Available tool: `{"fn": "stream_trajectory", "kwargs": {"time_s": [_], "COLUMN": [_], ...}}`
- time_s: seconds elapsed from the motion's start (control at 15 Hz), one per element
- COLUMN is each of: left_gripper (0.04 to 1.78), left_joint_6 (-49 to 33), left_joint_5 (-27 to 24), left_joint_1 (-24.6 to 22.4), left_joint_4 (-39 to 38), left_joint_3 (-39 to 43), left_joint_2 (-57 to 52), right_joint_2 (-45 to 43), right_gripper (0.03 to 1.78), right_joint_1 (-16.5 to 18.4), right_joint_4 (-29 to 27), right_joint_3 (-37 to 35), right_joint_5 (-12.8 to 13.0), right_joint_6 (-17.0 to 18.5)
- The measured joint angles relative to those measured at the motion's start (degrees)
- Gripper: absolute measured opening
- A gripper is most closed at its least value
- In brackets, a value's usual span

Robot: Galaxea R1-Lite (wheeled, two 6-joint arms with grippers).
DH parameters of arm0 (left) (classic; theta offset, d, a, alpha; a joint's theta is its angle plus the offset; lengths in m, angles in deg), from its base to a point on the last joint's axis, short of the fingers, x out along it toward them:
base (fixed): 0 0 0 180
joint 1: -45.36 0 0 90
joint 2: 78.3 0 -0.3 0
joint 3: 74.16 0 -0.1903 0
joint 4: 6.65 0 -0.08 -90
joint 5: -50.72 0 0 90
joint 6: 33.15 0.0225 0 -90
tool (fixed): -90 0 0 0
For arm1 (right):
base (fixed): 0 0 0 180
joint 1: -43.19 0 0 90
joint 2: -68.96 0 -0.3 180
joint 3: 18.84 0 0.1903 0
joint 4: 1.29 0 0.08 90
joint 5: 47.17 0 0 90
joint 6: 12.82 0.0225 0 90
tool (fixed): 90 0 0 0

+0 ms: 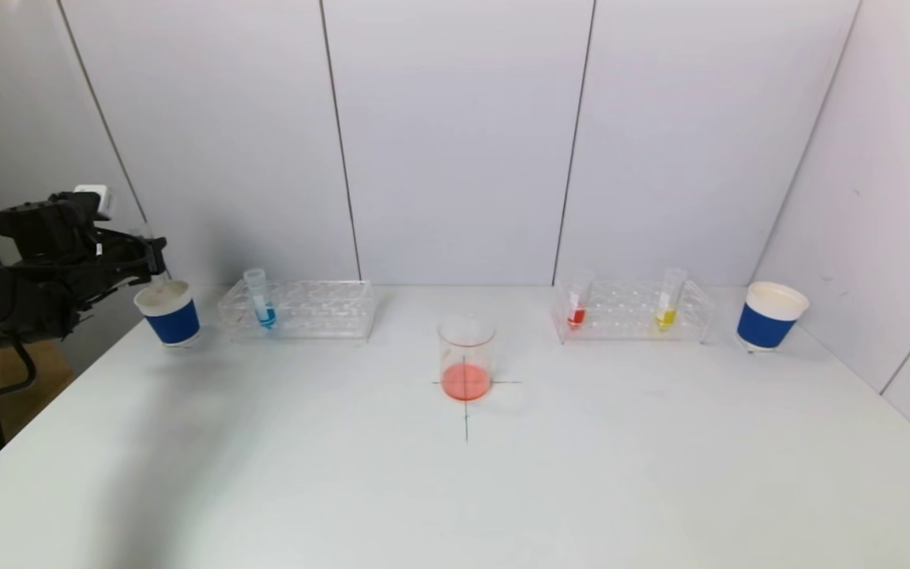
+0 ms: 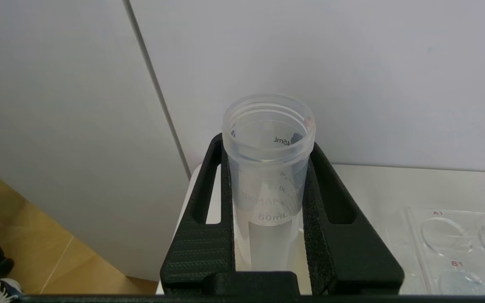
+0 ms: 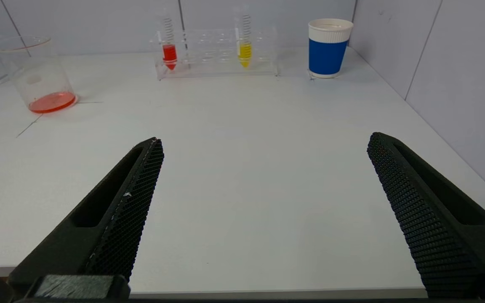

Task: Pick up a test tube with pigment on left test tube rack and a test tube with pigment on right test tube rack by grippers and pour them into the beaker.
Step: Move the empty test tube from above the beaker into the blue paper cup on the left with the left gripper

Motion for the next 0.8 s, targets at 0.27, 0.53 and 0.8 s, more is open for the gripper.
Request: {"fn": "stream_trajectory", "kwargs": {"time_s": [0.27, 0.53, 0.8], "left_gripper": [0.47, 0.47, 0.47], "left_joint_6": [0.20, 0.39, 0.35], "left_joint_5": [-0.11, -0.33, -0.40], "left_joint_1": [0.04, 0.33, 0.72], "left_joint_4": [-2.90, -6.64, -8.72], "left_joint_3": [2.83, 7.02, 9.42], "left_joint_2": [0.54, 0.65, 0.67], "right_joint_2": [0.00, 0.00, 0.00], "right_gripper": [1.76, 1.76, 1.76], "right_joint_1": [0.00, 0.00, 0.00], "right_joint_4": [0.02, 0.02, 0.02], "right_joint_3": [0.00, 0.00, 0.00], "right_joint_5": [0.00, 0.01, 0.00], "right_joint_6": [0.00, 0.02, 0.04]}}
